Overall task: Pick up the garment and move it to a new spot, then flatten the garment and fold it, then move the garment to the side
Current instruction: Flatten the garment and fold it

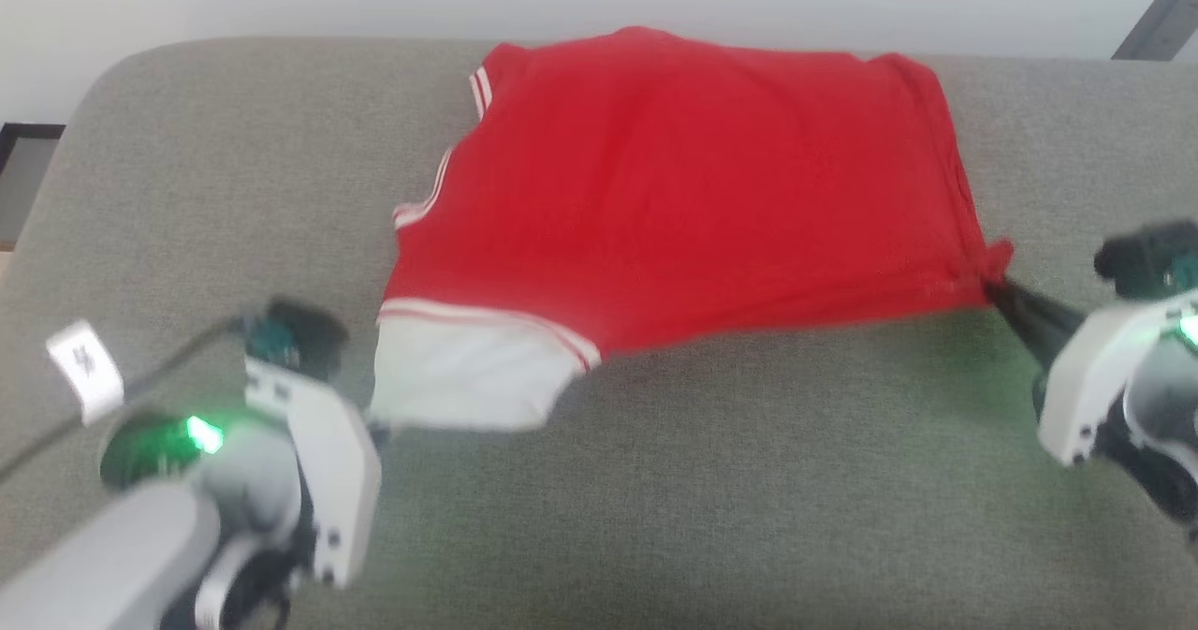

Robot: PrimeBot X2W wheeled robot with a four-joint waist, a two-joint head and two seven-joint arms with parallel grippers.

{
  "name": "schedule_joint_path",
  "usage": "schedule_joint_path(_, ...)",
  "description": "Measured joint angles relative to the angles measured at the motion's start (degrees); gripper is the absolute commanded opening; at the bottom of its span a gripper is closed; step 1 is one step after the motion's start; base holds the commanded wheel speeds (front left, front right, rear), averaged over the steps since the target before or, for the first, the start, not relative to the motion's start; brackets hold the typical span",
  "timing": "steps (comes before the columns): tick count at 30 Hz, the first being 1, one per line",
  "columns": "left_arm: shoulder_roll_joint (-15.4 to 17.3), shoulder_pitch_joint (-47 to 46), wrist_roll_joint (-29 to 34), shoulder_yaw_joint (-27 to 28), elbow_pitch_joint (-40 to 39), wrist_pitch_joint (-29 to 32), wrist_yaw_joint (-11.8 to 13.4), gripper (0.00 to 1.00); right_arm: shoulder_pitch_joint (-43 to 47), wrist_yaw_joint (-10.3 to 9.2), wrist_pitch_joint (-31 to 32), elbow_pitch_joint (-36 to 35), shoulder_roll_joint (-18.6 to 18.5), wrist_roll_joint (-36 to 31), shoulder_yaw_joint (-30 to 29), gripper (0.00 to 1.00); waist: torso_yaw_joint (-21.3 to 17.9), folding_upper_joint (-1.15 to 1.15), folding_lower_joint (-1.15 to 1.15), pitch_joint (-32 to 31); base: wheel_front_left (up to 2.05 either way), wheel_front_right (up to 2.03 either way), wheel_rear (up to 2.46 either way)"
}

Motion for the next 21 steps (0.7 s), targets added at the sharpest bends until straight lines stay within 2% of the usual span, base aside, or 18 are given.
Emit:
schedule_joint_path(5, 3.38, 8.53, -1.97, -0.3, -10.61, 1.62, 6.3, 0.0, 9.03, 0.0, 3.77, -7.0, -1.71, 0.16, -3.35, 0.0, 0.4, 0.0, 0.0, -0.36, 0.0, 0.0, 0.0)
schedule_joint_path(12, 5.99, 16.5, -4.59, -0.69, -17.36, 2.93, 12.27, 0.0, 19.88, -0.01, 11.16, -17.42, -4.26, 1.01, -6.01, 0.0, 0.4, 0.0, 0.0, -0.7, 0.0, 0.0, 0.0)
schedule_joint_path(15, 7.05, 18.48, -5.02, -0.52, -19.51, 3.13, 13.91, 0.0, 23.88, -0.01, 13.93, -21.29, -5.23, 1.97, -7.45, 0.0, 0.16, 0.0, 0.0, -0.7, 0.0, 0.0, 0.0)
schedule_joint_path(21, 9.02, 19.72, -5.06, 0.33, -22.96, 3.12, 15.58, 0.0, 30.37, -0.01, 18.42, -27.85, -5.93, 3.87, -11.06, 0.0, -0.53, 0.0, 0.0, -0.7, 0.0, 0.0, 0.0)
